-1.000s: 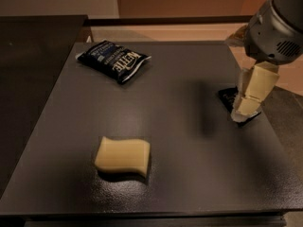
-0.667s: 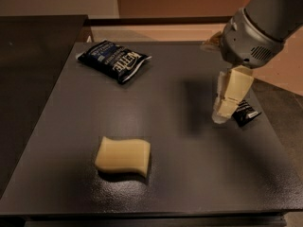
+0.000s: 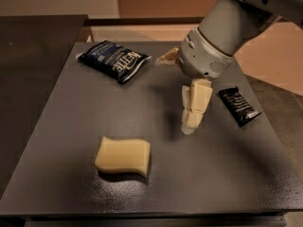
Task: Move sponge near rxbar chocolate
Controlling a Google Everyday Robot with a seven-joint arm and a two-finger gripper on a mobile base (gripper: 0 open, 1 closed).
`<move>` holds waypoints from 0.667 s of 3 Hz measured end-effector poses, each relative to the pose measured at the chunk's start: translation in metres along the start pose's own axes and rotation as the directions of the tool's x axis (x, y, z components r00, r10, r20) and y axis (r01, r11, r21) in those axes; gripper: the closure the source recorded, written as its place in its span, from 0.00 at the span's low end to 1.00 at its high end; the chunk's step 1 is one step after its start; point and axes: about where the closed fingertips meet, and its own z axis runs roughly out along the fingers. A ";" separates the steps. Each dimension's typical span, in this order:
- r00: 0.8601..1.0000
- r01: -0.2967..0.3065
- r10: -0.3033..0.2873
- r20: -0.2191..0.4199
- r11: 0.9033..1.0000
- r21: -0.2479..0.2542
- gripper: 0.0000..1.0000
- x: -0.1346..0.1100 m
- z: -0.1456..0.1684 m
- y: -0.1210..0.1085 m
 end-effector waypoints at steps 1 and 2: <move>0.991 0.110 -0.105 0.078 0.992 -0.068 0.00 -0.023 0.027 0.009; 0.963 0.245 -0.223 0.153 0.959 -0.140 0.00 -0.044 0.055 0.024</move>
Offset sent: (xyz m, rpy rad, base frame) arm -0.0587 0.0858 -0.0498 0.1416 0.0736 0.5011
